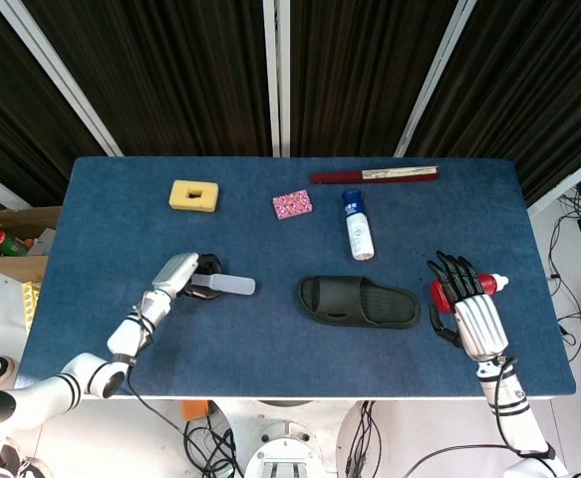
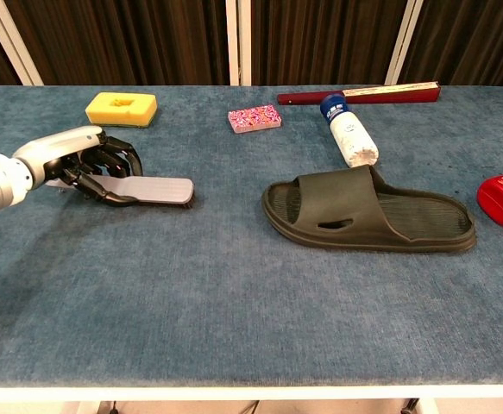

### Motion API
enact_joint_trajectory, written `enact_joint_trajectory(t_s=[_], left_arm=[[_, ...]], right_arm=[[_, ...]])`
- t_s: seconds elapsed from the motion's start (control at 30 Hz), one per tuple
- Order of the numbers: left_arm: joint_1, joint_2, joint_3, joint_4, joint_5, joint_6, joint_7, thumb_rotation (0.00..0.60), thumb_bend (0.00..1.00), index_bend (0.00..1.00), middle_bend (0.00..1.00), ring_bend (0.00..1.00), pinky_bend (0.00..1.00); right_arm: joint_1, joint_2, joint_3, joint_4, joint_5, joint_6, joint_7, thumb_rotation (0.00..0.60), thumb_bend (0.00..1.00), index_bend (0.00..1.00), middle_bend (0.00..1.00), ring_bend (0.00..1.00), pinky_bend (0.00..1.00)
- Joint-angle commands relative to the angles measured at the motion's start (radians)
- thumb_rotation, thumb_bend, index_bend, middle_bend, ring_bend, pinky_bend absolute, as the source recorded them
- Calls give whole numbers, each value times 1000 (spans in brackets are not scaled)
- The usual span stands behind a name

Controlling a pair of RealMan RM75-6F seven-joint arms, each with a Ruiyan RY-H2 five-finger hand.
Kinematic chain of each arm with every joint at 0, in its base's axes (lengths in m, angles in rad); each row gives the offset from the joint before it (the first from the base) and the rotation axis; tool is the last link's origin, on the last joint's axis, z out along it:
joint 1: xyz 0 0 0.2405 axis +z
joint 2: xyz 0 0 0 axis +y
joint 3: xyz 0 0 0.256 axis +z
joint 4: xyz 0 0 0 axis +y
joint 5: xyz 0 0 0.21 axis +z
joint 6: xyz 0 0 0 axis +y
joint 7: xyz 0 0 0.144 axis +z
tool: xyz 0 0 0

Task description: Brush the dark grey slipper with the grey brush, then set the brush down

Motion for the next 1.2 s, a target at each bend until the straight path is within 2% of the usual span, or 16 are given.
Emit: enact_joint_trajectory(t_s=[0.03, 0.23, 0.5, 0.63, 0.9, 1.2], left_arm=[[1, -1, 1, 0, -4, 2, 6, 600, 481, 615, 471, 447, 678], [-2, 5, 4, -6, -6, -2, 27, 600, 475, 492, 404, 363, 599], [-1, 5, 1, -12, -9, 12, 48, 600, 464, 410, 288, 260, 479], [-3, 9, 2, -16, -15, 3, 59, 600, 451, 315, 250, 232, 449], [-1, 11, 3, -24, -19, 6, 65, 600, 450, 307, 244, 227, 440], [11, 29, 17, -56, 11, 53, 80, 600, 439, 275, 148, 131, 328]], right_arm=[[0, -1, 0, 1, 0, -1, 1, 600, 535, 0, 0, 0, 0], [-2, -1, 1, 2, 0, 3, 1, 600, 535, 0, 0, 0, 0], [-4, -1, 1, 4, 1, 6, 3, 600, 536, 0, 0, 0, 0], [-5, -1, 1, 4, 0, 7, 2, 600, 537, 0, 0, 0, 0], [-6, -2, 2, 4, 0, 9, 0, 600, 540, 0, 0, 0, 0], [-4, -1, 2, 1, -1, 3, -4, 600, 545, 0, 0, 0, 0]])
